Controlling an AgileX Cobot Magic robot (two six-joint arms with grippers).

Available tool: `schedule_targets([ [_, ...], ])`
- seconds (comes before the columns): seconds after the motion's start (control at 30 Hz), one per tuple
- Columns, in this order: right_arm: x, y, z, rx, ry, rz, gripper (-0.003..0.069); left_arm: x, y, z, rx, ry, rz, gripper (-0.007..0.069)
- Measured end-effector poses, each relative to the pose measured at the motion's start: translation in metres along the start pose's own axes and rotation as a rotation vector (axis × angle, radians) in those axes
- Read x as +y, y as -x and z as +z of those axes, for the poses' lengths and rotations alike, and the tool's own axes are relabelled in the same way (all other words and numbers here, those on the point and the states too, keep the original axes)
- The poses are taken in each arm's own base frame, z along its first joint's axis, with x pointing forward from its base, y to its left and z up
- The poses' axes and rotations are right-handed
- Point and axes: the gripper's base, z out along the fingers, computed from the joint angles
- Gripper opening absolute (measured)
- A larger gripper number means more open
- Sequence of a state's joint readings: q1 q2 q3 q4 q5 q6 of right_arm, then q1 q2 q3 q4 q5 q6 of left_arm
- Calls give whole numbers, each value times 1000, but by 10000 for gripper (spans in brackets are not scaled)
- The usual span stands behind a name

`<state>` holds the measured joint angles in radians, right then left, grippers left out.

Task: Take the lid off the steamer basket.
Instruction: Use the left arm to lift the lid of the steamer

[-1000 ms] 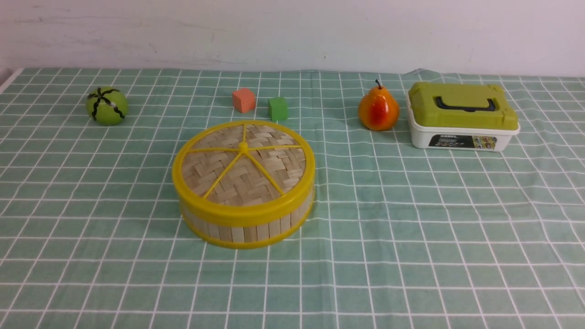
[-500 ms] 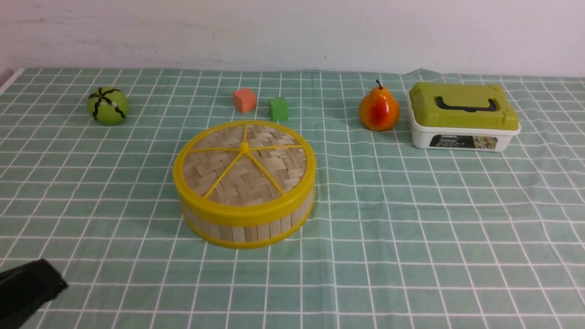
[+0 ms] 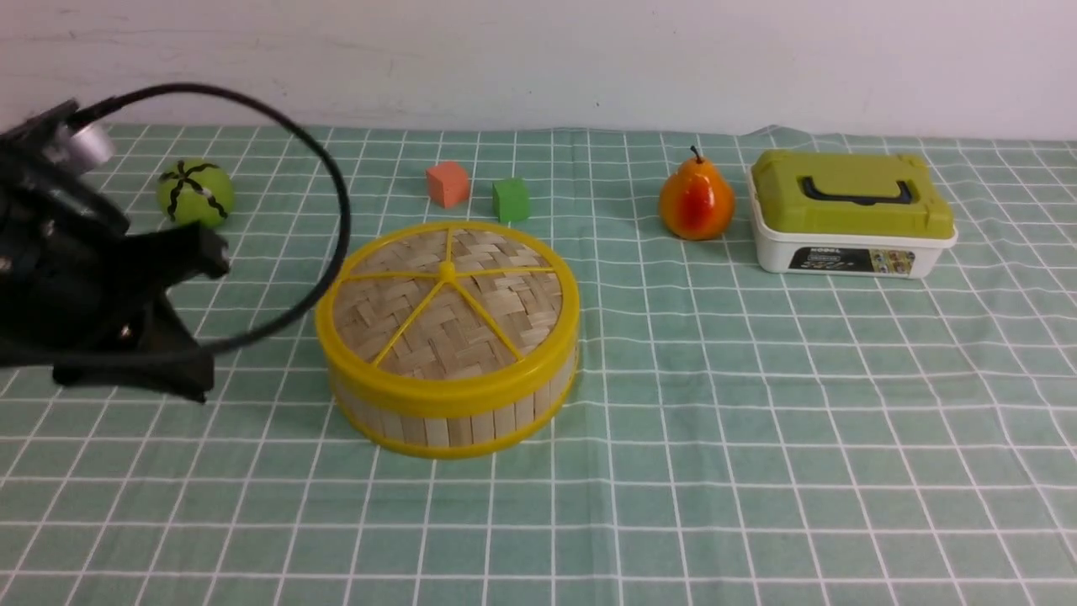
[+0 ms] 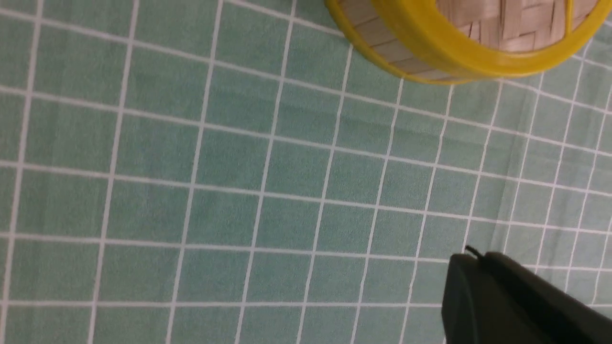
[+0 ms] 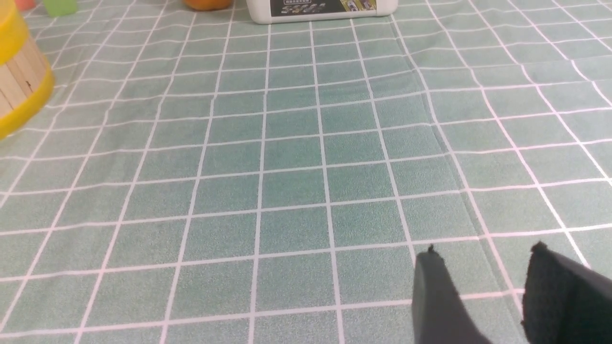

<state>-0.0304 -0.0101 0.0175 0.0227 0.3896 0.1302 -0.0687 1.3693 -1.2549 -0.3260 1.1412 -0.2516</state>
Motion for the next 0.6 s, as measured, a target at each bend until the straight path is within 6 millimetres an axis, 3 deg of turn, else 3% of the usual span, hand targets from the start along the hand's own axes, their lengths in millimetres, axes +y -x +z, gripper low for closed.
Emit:
schedule_targets([
  [0.07, 0, 0, 0, 0, 0, 0, 241, -8, 12, 3, 3, 5, 18, -13],
  [0.13, 0, 0, 0, 0, 0, 0, 241, -27, 33, 25, 32, 31, 67, -13],
  [0.27, 0, 0, 0, 0, 0, 0, 241, -56, 57, 60, 69, 74, 129, 0],
  [0.3, 0, 0, 0, 0, 0, 0, 241, -60, 58, 60, 66, 73, 136, 4],
  [0.37, 0, 0, 0, 0, 0, 0, 241, -81, 75, 85, 67, 121, 168, 51],
  [0.4, 0, 0, 0, 0, 0, 0, 241, -85, 77, 84, 55, 116, 175, 55],
  [0.5, 0, 0, 0, 0, 0, 0, 241, -114, 96, 105, -21, 146, 223, 163],
  [0.6, 0, 0, 0, 0, 0, 0, 241, -129, 100, 119, -53, 166, 270, 257],
])
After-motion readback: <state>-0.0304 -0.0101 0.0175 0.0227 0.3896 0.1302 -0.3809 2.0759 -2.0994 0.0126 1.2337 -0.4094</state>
